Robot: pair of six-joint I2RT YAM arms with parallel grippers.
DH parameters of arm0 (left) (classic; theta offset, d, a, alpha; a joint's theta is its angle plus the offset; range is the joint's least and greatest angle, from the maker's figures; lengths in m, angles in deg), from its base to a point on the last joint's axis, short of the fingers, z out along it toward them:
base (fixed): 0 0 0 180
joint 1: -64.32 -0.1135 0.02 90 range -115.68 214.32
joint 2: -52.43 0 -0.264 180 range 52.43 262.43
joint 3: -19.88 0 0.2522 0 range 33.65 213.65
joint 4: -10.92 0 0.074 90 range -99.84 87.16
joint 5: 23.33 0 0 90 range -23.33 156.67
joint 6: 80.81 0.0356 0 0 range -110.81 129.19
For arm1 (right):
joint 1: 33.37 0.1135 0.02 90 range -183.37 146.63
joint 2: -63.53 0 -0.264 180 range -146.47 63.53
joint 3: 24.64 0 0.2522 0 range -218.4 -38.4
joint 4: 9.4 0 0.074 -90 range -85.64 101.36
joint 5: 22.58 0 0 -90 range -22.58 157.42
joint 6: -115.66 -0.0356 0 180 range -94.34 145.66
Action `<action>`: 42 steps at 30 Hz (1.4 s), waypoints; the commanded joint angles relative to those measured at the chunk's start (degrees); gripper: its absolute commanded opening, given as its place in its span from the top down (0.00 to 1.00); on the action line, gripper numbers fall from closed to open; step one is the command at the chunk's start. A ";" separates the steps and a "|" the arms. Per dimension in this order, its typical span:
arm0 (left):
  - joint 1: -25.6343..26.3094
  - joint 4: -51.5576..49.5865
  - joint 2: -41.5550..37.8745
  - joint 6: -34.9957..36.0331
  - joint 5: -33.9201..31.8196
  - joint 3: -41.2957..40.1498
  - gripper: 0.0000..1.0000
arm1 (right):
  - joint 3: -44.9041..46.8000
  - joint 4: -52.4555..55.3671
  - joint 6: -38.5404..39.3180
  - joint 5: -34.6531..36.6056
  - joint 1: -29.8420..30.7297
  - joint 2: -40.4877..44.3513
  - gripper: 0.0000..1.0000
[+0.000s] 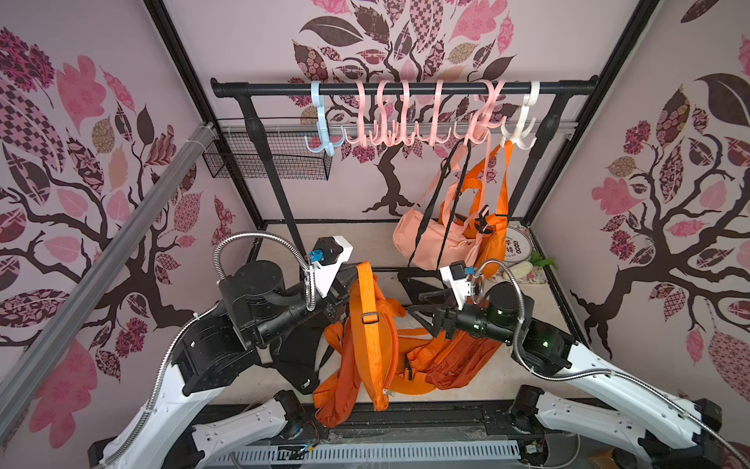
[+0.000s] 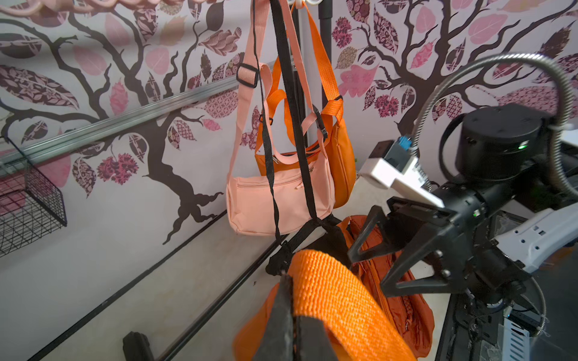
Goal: Hang the bag on a hook
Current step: Pick up the bag from the bag.
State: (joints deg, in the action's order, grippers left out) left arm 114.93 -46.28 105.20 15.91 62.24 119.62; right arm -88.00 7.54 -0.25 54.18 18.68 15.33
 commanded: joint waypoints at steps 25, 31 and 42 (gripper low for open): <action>-0.07 2.41 -9.19 -3.00 12.80 -12.07 1.00 | 11.65 -11.27 -11.80 2.44 0.11 -2.99 0.24; -0.07 2.48 -10.68 -2.61 12.08 -13.60 1.00 | 16.24 -15.58 -20.99 -4.93 0.18 -5.08 0.25; -0.05 5.89 -12.46 -3.12 11.63 -17.69 1.00 | 29.44 -32.93 -25.64 -11.51 0.50 -3.81 0.26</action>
State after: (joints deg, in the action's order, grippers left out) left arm 114.93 -43.81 93.11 13.04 73.43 103.42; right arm -57.49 -18.53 -24.93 44.09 18.77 11.13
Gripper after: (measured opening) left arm 0.048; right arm 0.739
